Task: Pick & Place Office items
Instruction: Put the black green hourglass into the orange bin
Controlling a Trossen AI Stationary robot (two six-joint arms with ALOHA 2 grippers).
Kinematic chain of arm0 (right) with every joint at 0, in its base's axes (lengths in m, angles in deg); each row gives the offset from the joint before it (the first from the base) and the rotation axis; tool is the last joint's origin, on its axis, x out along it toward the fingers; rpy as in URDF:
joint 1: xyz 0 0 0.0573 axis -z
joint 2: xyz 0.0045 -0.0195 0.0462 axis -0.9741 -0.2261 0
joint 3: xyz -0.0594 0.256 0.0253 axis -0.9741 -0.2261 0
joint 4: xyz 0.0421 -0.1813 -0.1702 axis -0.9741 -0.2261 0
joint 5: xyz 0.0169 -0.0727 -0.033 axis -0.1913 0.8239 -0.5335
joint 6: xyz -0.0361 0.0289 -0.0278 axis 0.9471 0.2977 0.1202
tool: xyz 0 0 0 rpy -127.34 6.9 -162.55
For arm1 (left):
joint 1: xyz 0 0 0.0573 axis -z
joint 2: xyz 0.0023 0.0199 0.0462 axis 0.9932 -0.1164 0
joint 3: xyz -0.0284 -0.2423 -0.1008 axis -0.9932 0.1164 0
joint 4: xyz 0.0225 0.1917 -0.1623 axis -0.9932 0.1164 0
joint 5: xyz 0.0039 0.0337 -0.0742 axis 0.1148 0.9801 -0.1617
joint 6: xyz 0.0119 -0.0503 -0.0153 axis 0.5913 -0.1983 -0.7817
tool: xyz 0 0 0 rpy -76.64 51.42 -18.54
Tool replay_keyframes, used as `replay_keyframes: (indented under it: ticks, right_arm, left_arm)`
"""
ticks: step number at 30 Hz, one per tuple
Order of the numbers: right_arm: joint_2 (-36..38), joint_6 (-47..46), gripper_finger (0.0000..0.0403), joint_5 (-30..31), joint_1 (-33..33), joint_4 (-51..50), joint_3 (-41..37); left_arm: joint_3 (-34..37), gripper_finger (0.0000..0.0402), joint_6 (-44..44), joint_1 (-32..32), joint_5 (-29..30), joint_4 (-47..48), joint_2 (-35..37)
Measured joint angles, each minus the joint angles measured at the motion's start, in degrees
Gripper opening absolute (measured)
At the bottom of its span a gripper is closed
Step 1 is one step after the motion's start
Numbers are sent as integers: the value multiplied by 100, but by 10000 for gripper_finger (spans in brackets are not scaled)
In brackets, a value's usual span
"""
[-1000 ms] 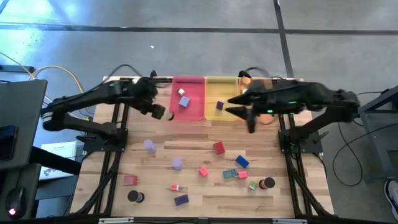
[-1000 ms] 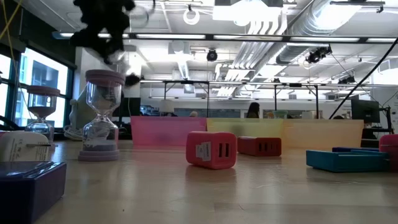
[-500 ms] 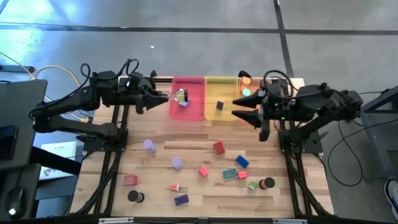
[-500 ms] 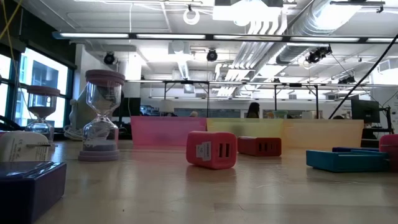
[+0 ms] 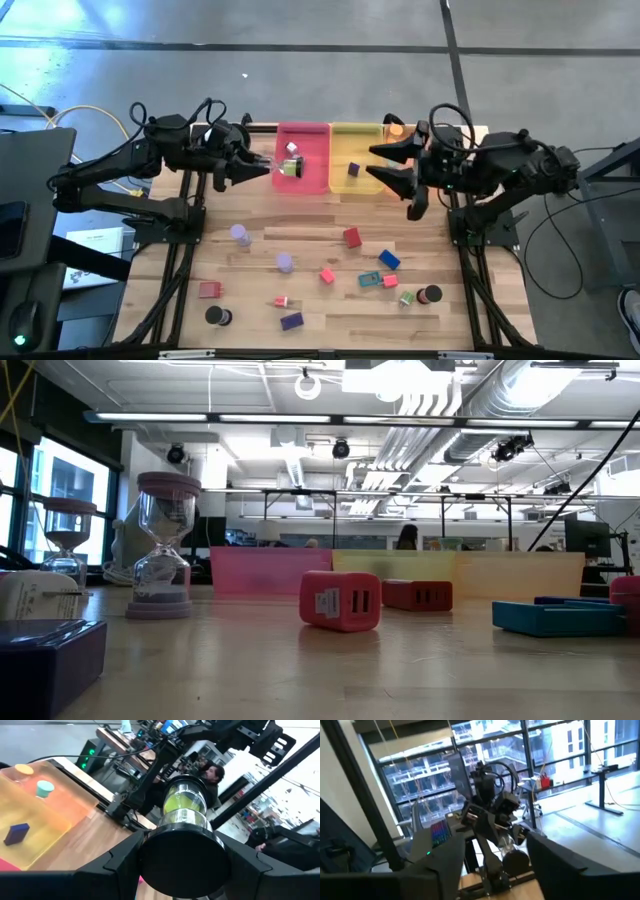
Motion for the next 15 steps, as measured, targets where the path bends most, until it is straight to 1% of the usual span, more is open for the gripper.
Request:
replay_keyframes:
  ticks: [3, 6, 9, 11, 12, 15]
  right_arm:
    - [-36, 18, 254, 3, -22, 71, 2]
    - [-78, 79, 318, 42, -20, 79, 1]
    - [-215, -61, 379, 412, -18, 158, 0]
    - [-303, 258, 392, 480, -16, 29, 0]
    - [-360, 343, 388, 585, 5, -29, 0]
    - [-553, 380, 365, 1172, 112, -258, 0]
  left_arm:
    - [0, 207, 53, 0, -77, 0, 0]
    - [0, 207, 58, 0, -97, 0, 0]
    - [2, 207, 58, 0, -99, -12, 0]
    - [4, 207, 58, 0, -101, -61, 0]
    - [6, 207, 58, 0, -115, -102, 0]
    - [7, 207, 58, 0, -206, -208, 0]
